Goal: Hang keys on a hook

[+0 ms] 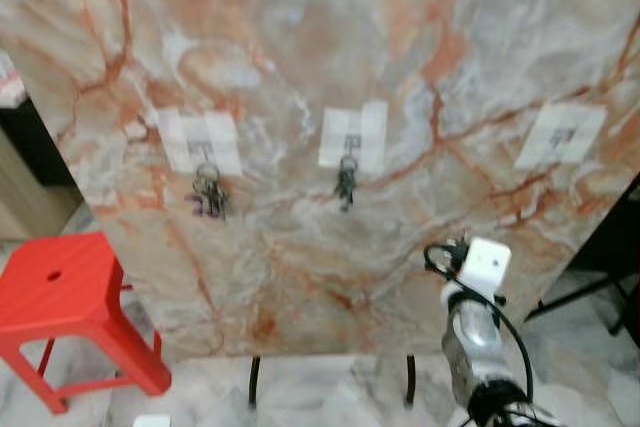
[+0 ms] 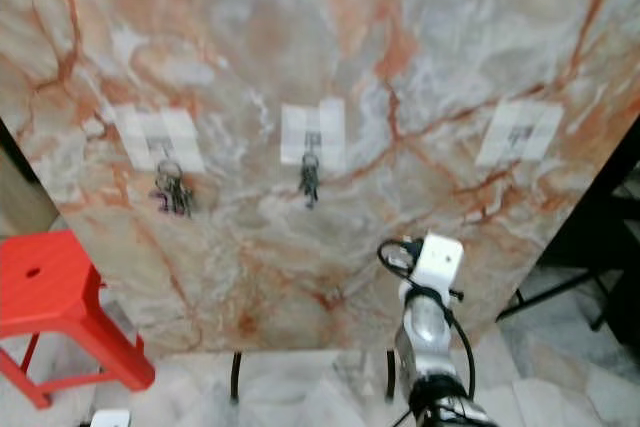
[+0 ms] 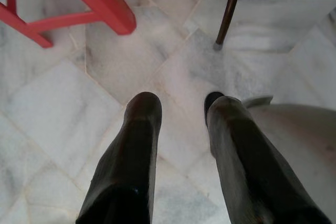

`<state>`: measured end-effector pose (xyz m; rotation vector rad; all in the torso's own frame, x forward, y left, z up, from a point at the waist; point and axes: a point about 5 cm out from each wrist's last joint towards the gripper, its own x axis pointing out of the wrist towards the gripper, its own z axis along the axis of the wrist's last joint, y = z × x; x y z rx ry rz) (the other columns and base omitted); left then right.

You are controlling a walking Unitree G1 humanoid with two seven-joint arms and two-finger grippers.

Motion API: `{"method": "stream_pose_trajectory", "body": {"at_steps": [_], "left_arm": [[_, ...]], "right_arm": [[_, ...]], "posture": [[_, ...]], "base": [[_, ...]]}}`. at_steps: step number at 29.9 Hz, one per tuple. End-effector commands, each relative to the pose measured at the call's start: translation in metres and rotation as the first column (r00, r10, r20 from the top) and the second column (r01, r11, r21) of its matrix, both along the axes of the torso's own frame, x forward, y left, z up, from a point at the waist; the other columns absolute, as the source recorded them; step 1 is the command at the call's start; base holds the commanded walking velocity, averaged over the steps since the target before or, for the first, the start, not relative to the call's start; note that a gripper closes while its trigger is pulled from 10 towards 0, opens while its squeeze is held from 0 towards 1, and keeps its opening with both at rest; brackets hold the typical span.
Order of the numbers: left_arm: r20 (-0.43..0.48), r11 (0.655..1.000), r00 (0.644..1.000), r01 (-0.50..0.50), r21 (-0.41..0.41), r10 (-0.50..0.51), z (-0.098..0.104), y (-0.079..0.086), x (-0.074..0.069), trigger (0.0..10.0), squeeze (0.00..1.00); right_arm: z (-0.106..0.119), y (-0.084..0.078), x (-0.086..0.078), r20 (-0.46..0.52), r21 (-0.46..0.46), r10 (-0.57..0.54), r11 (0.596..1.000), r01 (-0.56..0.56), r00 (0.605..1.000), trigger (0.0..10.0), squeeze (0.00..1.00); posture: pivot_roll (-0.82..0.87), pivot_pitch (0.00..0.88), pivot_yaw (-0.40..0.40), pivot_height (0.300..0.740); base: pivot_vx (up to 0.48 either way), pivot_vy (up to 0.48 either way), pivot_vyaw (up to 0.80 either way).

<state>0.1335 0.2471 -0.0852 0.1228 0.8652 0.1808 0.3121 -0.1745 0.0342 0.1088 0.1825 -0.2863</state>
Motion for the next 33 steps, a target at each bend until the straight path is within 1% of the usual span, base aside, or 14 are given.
{"method": "stream_pose_trajectory", "body": {"at_steps": [1,3,15,26,31,33], "left_arm": [[-0.003,1.0,1.0,0.009,-0.007,-0.009,-0.002,-0.005,-0.002,10.0,0.0],[0.001,1.0,1.0,0.009,-0.008,-0.009,-0.001,-0.005,-0.001,10.0,0.0],[0.021,1.0,1.0,0.006,-0.011,-0.006,-0.001,-0.007,0.001,10.0,0.0],[0.045,1.0,0.999,0.004,-0.014,-0.004,0.001,-0.009,0.003,10.0,0.0],[0.055,1.0,0.998,0.008,-0.014,-0.008,0.001,-0.01,0.005,10.0,0.0],[0.06,1.0,0.998,0.011,-0.013,-0.01,0.002,-0.011,0.006,10.0,0.0]], "right_arm": [[0.005,-0.008,0.002,0.02,-0.018,-0.018,1.0,0.018,1.0,10.0,0.0],[0.006,-0.008,0.003,0.023,-0.023,-0.017,1.0,0.017,1.0,10.0,0.0],[0.015,-0.009,0.01,0.048,-0.028,-0.039,0.999,0.041,0.998,10.0,0.0],[0.01,-0.009,0.007,0.03,-0.004,-0.058,0.998,0.058,0.998,10.0,0.0],[0.018,-0.014,0.01,0.062,-0.017,-0.088,0.996,0.09,0.994,10.0,0.0],[0.025,-0.018,0.013,0.097,-0.034,-0.117,0.992,0.121,0.988,10.0,0.0]], "posture": [[0.07,0.0,-0.027,0.74],[0.07,0.0,-0.028,0.74],[0.07,0.0,-0.028,0.74],[0.07,0.0,-0.027,0.74],[0.07,0.0,-0.025,0.74],[0.07,0.0,-0.025,0.74]], "base": [[0.0,-0.289,0.0],[0.0,-0.279,0.0],[0.0,0.0,0.0],[0.0,0.0,0.0],[0.0,0.0,0.0],[0.0,0.0,0.0]]}}
